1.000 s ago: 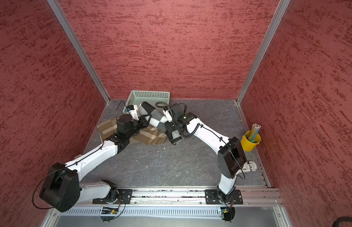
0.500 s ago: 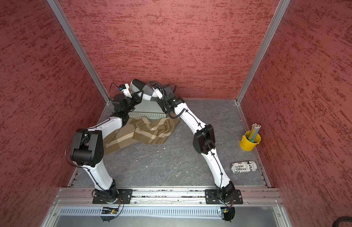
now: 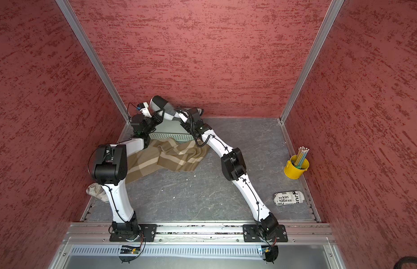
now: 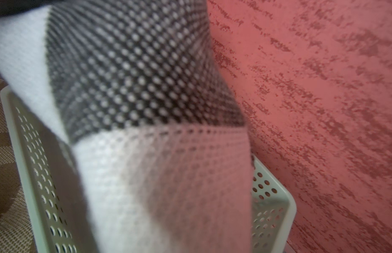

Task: Roll up the scarf and place it into the basket
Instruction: Place the scarf in the basket.

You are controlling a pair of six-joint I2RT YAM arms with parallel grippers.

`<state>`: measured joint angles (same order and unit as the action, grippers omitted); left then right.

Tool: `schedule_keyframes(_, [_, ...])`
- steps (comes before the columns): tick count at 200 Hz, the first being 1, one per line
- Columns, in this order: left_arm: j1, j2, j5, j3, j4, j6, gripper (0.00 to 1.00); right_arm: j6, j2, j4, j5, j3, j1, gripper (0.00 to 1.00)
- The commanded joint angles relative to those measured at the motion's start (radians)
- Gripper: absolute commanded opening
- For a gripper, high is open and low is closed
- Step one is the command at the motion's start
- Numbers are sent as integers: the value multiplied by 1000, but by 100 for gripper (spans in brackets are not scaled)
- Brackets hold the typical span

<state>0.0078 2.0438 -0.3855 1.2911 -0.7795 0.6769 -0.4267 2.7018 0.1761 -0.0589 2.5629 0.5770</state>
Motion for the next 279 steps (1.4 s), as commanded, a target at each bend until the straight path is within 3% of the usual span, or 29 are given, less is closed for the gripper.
schedule_keyframes(1, [18,36,15,-24,-30,16,0,-8,22,-8,-41,43,-20,0])
schedule_keyframes(45, [18,63,29,-45,41,36,0,-56,6,242,-91,43,-27,0])
schedule_keyframes(79, [14,41,68,-78,122,39,0,-75,-29,395,-205,43,-49,0])
schedule_keyframes(124, [8,54,101,-80,204,41,0,-105,-14,504,-279,41,-52,0])
schedule_keyframes(157, [-14,89,190,-2,403,34,0,-97,23,525,-278,41,-52,3])
schedule_keyframes(172, [-30,115,222,54,487,23,15,-84,41,520,-279,41,-55,20])
schedule_keyframes(193, [-44,121,239,65,484,30,32,-62,52,509,-289,40,-60,29])
schedule_keyframes(226, [-56,62,275,35,467,38,37,-52,54,483,-301,39,-62,43])
schedule_keyframes(235, [-59,43,283,27,462,41,46,-50,52,471,-308,39,-62,46])
schedule_keyframes(266, [-64,-16,288,5,443,83,96,-38,57,437,-353,39,-65,48])
schedule_keyframes(279, [-71,-42,296,-2,426,82,100,-35,61,429,-367,39,-68,46])
